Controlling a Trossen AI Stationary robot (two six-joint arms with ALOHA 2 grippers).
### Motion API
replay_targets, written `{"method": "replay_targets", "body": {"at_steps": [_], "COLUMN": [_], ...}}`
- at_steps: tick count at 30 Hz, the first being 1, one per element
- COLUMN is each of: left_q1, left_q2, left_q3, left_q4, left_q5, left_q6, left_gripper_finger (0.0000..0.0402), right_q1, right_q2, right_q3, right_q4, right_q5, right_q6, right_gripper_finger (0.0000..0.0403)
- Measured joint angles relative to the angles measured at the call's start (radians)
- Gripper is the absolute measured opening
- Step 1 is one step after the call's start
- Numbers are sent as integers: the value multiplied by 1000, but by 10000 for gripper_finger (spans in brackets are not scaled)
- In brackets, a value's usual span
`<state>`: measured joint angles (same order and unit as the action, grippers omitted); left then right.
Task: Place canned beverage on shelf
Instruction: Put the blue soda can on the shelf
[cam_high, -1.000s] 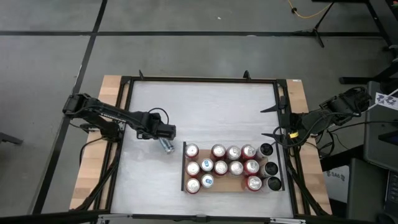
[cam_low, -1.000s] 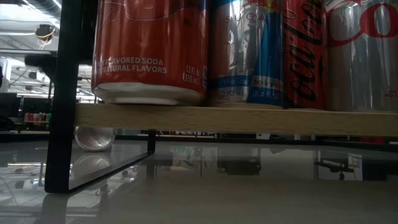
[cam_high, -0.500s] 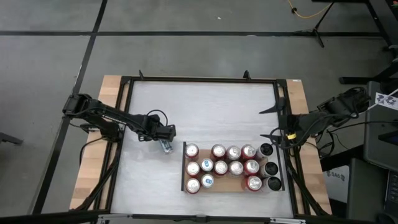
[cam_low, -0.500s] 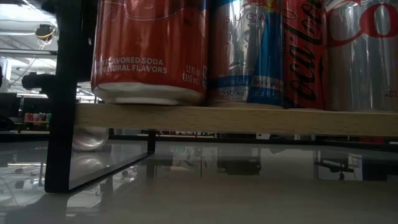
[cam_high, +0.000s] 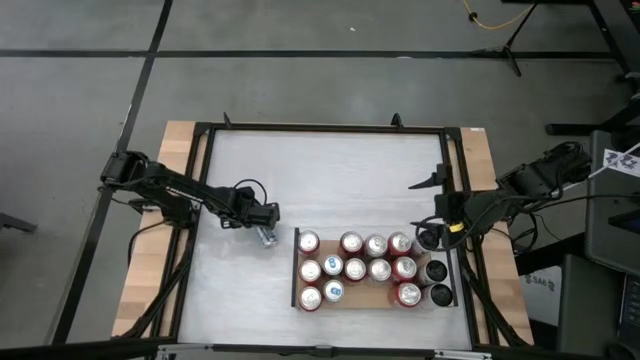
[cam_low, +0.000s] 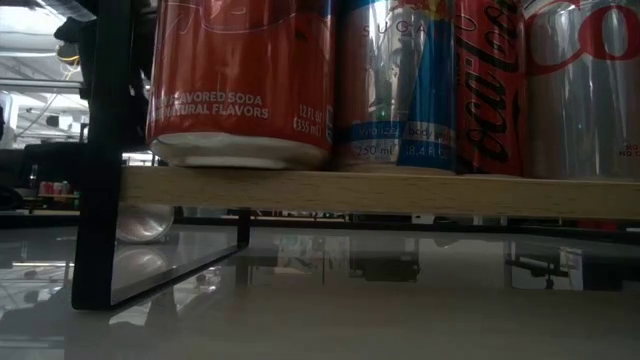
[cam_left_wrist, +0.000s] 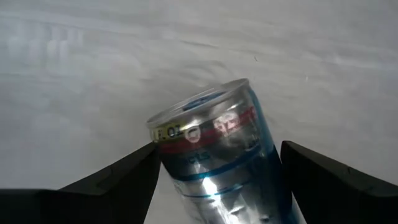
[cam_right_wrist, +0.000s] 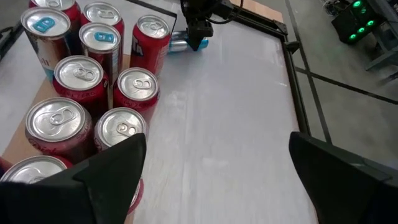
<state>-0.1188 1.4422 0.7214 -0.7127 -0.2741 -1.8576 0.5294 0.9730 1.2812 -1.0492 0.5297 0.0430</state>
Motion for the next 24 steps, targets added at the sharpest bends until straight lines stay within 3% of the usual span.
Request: {"method": "replay_targets", "body": {"at_steps": [10,15,20,24], "left_q1": [0,2,30,73], "left_q2": [0,1,1,1], "left_q3": [-35,-38,-38,-38], "left_q4": [84,131,291,464], "left_q5": [-5,-85,-229,-321], "left_q6": [0,37,187,396], "left_gripper_finger": [263,233,227,226], "right_q1": [0,0,0,0], "right_q2": [40,48,47,47], "right_q3": [0,0,0,0], "right_q4": [5,5,5,5], "right_q5": [5,8,9,9], "right_q6": [0,0,0,0], "right_gripper_finger": [386,386,386,386]}}
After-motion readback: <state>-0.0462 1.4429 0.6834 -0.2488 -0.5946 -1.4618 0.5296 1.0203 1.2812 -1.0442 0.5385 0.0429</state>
